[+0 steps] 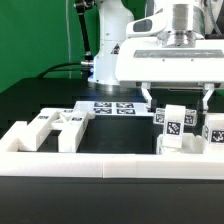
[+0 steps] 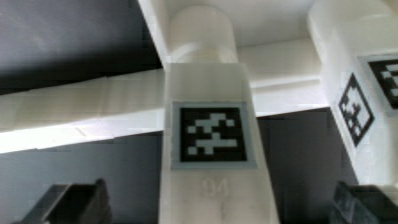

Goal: Assemble chair

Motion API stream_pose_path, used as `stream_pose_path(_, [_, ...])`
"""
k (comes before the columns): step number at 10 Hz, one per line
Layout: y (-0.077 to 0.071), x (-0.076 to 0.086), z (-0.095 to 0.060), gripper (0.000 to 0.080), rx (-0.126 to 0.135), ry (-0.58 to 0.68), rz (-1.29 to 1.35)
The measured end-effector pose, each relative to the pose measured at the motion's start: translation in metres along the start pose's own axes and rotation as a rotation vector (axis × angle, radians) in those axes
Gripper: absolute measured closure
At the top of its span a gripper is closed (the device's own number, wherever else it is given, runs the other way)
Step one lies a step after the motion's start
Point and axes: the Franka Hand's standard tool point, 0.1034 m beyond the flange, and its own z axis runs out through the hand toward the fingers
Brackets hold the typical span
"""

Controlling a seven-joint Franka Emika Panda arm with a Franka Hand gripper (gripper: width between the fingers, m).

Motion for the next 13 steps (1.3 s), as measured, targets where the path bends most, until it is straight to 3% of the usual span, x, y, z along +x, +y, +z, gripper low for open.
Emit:
stream_pose_path(2, [0.001, 0.001, -0.001, 0.0151, 0.0, -0.013, -0.003])
stream_pose_path(5, [0.012, 0.026, -0.017, 0.015, 0.005, -0.02, -0.012])
stream_pose_path(8, [0.01, 0.024, -0.016, 0.015, 0.006, -0.028, -0.014])
stream_pose_path(13, [0.017, 0.028, -0.004, 0.015, 0.009, -0.287, 0.027])
